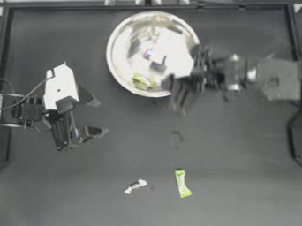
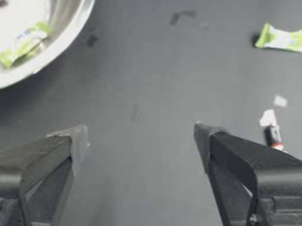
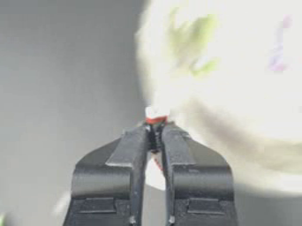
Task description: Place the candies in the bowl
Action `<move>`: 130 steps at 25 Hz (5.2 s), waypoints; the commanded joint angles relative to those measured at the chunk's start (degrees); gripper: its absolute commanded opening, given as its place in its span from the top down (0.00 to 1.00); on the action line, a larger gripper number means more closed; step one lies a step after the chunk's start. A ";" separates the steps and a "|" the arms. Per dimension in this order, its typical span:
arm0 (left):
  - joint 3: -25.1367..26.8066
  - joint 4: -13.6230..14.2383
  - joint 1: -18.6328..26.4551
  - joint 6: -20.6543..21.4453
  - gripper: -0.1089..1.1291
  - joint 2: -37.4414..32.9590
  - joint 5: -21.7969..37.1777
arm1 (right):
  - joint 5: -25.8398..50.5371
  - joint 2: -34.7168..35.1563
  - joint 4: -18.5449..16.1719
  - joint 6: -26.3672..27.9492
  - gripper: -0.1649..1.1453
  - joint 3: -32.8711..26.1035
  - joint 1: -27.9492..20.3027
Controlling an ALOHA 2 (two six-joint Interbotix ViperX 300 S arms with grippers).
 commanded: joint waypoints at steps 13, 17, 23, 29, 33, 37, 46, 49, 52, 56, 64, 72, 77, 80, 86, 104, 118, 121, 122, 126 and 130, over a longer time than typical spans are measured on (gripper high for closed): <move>-0.44 0.00 0.00 0.00 0.09 -0.79 -0.53 | -5.27 11.51 -2.02 1.32 0.34 -6.59 -9.84; -0.53 0.00 -0.35 0.09 0.09 -0.62 -0.62 | -5.10 11.51 -2.20 1.85 0.05 -7.12 -9.93; -0.97 -0.53 -2.20 0.00 0.09 0.00 -0.26 | -5.01 7.29 -2.02 1.85 0.13 -6.24 -9.05; -2.99 -0.88 -6.77 0.35 0.09 0.44 0.44 | -5.10 -2.02 -1.67 1.76 0.13 -1.14 -5.62; -4.83 -1.05 -10.11 0.35 0.09 2.11 3.52 | -5.27 -7.82 -1.58 1.85 0.13 2.64 -2.99; -8.88 -1.23 -12.83 0.35 0.09 5.54 8.00 | -6.33 -13.45 -0.88 2.29 0.13 6.59 -0.62; -16.26 -5.10 -14.77 0.70 0.08 14.15 11.95 | -12.22 -23.29 2.11 2.46 0.13 14.59 2.55; -18.02 -7.12 -15.29 0.97 0.08 16.88 11.95 | -12.66 -24.87 1.93 2.46 0.13 15.91 3.78; -19.42 -7.73 -16.08 1.05 0.08 18.98 11.95 | -12.83 -26.19 1.85 2.37 0.13 16.96 4.31; -20.74 -8.00 -16.96 1.05 0.08 21.36 12.04 | -13.01 -28.21 1.67 2.37 0.13 19.16 5.27; -23.12 -10.81 -18.19 2.72 0.08 26.54 12.04 | -14.59 -31.46 2.46 2.55 0.13 21.97 6.15; -26.37 -13.36 -16.96 7.21 0.08 31.82 16.00 | -16.87 -32.08 3.69 2.55 0.13 23.29 6.59; -28.04 -13.62 -16.26 7.91 0.08 33.75 16.17 | -17.49 -32.08 3.78 2.55 0.13 23.29 6.59; -28.65 -15.29 -15.64 7.91 0.08 34.80 16.08 | -18.46 -32.08 3.87 2.55 0.13 23.29 6.59; -29.44 -15.73 -15.03 7.82 0.08 37.00 15.73 | -20.04 -32.08 4.31 2.55 0.13 23.91 6.59; -30.06 -15.64 -13.80 7.91 0.09 40.08 16.52 | -21.88 -32.08 4.92 2.55 0.13 24.52 7.29; -30.50 -16.35 -14.24 7.91 0.18 41.13 16.79 | -22.50 -32.08 4.92 2.46 0.13 24.17 7.29; -30.50 -16.70 -14.41 8.00 0.25 41.40 16.87 | -22.50 -32.08 5.01 2.46 0.13 24.08 7.29; -30.50 -16.96 -14.50 8.00 0.27 41.40 16.87 | -22.50 -32.08 5.01 2.55 0.13 24.08 7.29; -30.50 -17.93 -14.77 8.35 0.35 41.57 16.87 | -22.59 -32.08 4.92 2.46 0.13 23.82 7.29; -30.50 -20.65 -14.85 10.28 0.42 41.84 16.87 | -22.76 -32.08 4.92 2.46 0.13 23.64 7.29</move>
